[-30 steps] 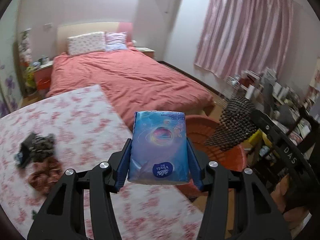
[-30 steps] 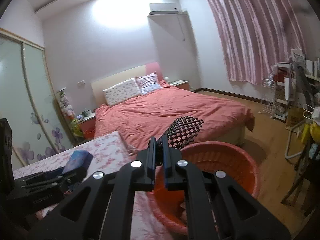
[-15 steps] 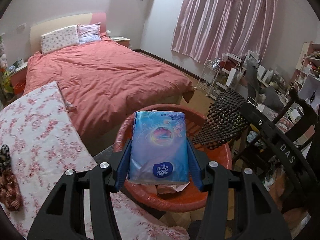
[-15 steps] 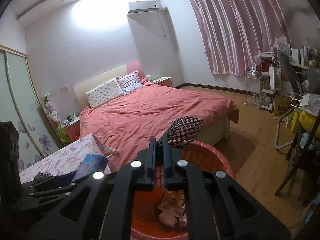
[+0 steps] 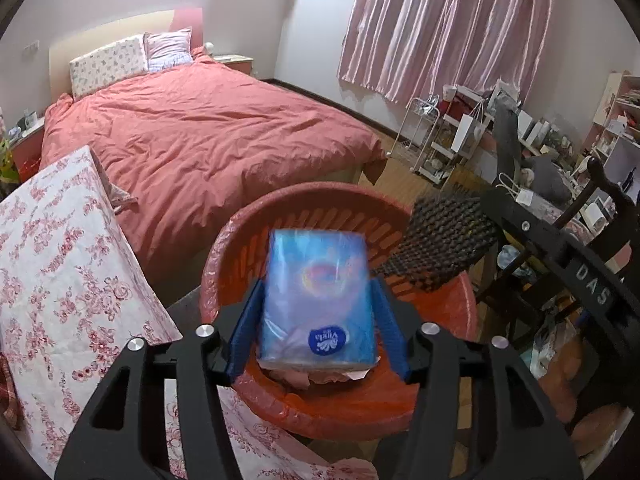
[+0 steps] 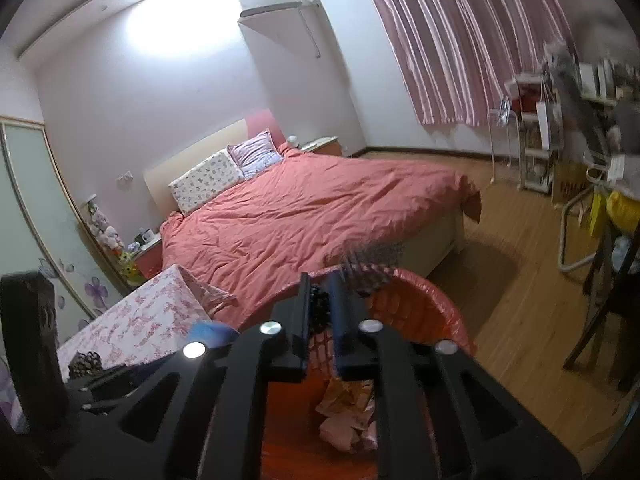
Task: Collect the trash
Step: 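Open left tool to drop the tissue pack while right tool releases the mesh, then move both tools back over the remaining items on the bed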
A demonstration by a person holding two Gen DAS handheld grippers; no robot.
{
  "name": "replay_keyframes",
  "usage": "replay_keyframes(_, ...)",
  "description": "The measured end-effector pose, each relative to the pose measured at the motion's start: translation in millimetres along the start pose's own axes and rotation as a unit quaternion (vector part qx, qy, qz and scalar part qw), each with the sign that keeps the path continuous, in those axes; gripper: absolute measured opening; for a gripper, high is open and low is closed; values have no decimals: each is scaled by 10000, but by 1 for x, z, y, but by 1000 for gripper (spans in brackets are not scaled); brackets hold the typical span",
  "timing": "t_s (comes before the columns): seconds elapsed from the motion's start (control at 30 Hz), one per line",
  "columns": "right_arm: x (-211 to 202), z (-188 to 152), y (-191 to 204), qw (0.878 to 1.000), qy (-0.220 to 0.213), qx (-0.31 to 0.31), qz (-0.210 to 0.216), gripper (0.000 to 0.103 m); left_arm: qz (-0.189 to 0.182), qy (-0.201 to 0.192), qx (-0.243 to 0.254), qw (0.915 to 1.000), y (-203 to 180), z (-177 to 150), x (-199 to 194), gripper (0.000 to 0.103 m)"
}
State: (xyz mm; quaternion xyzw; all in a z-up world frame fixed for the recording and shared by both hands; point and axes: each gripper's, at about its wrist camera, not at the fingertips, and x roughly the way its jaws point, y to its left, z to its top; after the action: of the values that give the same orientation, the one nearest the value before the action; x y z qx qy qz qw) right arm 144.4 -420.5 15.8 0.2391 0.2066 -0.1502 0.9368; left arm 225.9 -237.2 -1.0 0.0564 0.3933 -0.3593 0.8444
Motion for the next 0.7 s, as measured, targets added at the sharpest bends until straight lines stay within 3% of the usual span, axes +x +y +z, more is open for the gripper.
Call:
replay_keyframes(0.07,3,-2,-4,9999,54,95,32,28,41,53,-23,10000,3,-2,3,63)
replay_keyframes(0.13,3,-4,-7,9999,57,119,-44,33,132,113,-50,9998,6,-3,5,64)
replay_keyframes(0.4,-5,-5,-3,9995,18,-64,-314,41,626,81,-169,9979,37,-14,-16,64)
replay_keyframes(0.7,-14,-15,55,9976,112,-670,-89,44,1235,-176,-236,9919,78,-38,-65,64)
